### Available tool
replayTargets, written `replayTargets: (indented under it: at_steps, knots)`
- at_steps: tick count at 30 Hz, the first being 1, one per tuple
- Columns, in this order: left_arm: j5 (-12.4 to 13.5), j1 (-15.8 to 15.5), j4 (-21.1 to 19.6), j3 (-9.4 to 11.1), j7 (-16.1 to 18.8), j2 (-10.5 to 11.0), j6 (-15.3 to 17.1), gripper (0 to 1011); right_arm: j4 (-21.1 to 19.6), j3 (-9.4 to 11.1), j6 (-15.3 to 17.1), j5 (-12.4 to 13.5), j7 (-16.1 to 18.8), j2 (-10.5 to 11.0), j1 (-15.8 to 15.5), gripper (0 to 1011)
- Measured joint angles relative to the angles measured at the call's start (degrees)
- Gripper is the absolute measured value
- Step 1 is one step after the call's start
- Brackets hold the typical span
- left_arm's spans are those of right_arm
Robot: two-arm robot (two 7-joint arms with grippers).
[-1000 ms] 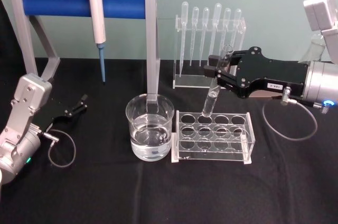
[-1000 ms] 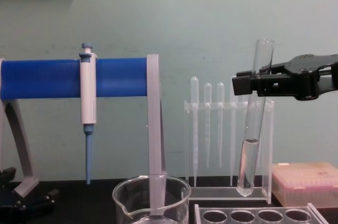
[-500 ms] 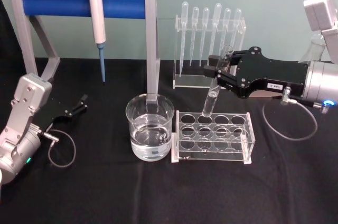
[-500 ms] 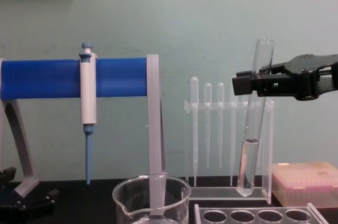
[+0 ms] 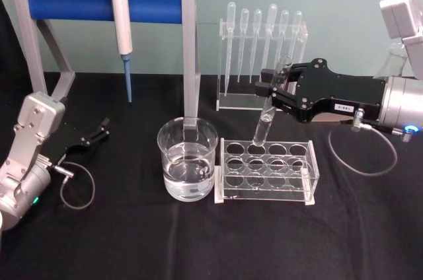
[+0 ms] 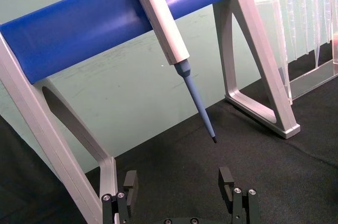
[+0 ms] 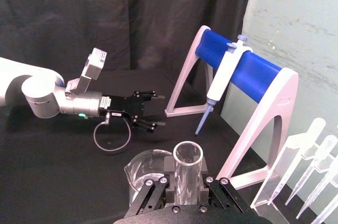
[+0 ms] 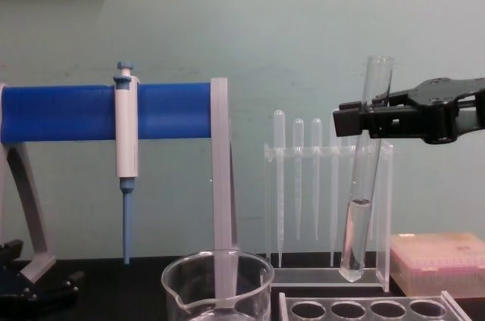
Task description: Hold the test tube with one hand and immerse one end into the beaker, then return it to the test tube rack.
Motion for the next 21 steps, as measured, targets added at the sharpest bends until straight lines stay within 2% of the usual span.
replayTargets:
  at_steps: [21]
  knots:
    - [0.0,0.0,0.0,0.0,0.0,0.0,0.0,1000,0.0,0.0,-0.1,0.0,0.0,0.0,0.0,224]
